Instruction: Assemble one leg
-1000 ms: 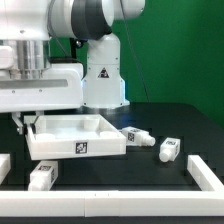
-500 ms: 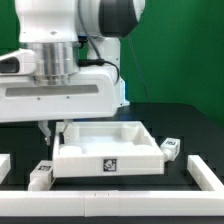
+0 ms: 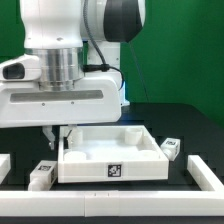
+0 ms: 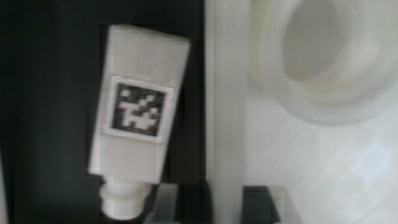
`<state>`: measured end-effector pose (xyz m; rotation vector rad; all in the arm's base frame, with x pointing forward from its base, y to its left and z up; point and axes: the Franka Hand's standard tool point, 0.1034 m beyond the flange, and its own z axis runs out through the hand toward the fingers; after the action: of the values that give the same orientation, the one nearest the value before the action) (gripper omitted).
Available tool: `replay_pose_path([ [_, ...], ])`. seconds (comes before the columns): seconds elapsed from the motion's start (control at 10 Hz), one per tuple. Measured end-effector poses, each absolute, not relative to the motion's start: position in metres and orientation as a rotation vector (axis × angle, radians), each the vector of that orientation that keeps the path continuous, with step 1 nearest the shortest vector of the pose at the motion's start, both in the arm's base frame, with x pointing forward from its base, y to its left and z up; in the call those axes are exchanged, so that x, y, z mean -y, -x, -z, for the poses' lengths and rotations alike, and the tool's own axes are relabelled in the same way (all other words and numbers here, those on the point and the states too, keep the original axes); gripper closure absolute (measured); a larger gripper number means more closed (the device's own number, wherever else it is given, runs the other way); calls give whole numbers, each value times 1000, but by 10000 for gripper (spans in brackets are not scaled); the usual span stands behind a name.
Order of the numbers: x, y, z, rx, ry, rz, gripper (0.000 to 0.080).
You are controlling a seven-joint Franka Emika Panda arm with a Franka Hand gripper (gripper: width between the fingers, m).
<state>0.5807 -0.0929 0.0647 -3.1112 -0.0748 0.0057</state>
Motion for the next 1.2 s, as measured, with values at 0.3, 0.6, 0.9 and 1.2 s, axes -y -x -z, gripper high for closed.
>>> replay_pose_path([
  [0.3,57,-578,-44,23,3118,-15,745],
  [0.6,51,-576,-27,20,3121,-26,745],
  [0.9,45,-570,-28,46,3117,-31,745],
  [1.2,40,-556,-22,52,3113,-66,745],
])
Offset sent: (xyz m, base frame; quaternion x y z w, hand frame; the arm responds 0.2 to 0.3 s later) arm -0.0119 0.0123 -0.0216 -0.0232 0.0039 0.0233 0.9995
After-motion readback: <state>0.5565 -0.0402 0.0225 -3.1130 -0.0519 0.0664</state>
